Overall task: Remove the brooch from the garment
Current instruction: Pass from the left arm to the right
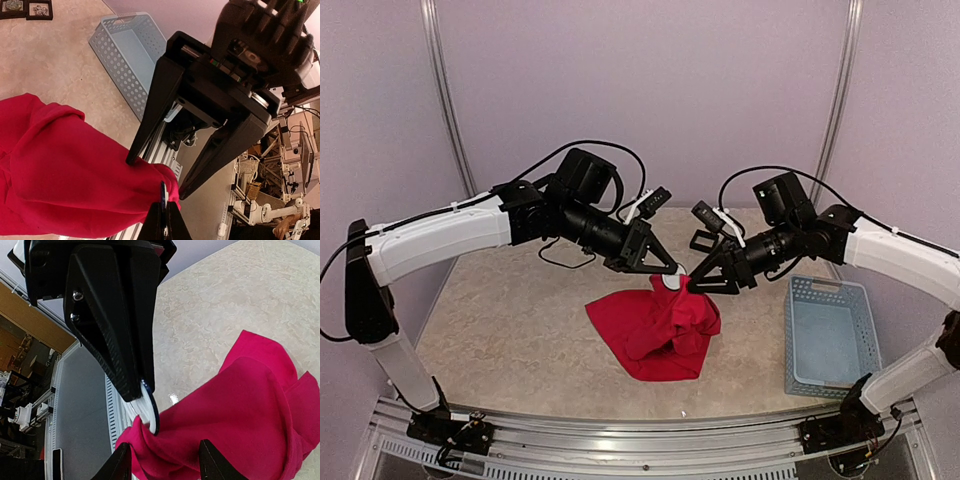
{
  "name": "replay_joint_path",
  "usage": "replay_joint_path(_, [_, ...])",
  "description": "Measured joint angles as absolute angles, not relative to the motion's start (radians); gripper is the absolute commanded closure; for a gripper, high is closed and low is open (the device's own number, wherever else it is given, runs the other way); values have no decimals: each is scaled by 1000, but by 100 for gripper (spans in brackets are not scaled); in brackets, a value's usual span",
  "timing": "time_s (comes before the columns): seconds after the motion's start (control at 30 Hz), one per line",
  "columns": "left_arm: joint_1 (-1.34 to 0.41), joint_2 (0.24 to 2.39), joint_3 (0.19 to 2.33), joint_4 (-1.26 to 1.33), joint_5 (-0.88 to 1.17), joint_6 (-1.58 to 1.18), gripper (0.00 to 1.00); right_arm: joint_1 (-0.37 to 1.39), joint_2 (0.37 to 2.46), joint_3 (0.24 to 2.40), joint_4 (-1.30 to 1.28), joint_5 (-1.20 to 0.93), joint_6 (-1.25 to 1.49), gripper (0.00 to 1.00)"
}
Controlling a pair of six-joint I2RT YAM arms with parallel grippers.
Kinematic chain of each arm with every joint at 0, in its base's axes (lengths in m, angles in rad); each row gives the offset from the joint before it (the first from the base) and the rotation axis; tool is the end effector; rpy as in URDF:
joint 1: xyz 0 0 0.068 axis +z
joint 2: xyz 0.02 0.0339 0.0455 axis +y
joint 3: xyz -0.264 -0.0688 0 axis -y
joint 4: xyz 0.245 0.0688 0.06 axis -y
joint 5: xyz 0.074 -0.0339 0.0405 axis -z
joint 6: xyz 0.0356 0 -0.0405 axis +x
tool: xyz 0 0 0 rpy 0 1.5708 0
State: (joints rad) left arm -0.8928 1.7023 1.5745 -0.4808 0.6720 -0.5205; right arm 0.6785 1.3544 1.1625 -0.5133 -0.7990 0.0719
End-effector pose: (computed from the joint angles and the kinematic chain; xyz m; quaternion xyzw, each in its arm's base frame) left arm 0.2266 -0.3167 0.3453 0.3048 0.7942 -0.5060 0.1425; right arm 0.2102 0.2022 0.3195 -0.4055 0.7494 0.4701 0.2301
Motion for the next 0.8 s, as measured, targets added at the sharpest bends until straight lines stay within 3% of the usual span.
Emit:
replay_joint_path(0.57, [-905, 1767, 1636, -559, 678, -461, 100, 588, 1396, 1166, -447, -1015, 125, 62])
replay_joint_path(0.7, [-912, 1784, 1646, -565, 683, -455, 100, 588, 1405, 1166, -444, -1030, 125, 75])
replay_joint_path(0.8, [-916, 1793, 1655, -570, 686, -452, 100, 588, 1420, 1166, -443, -1050, 122, 78])
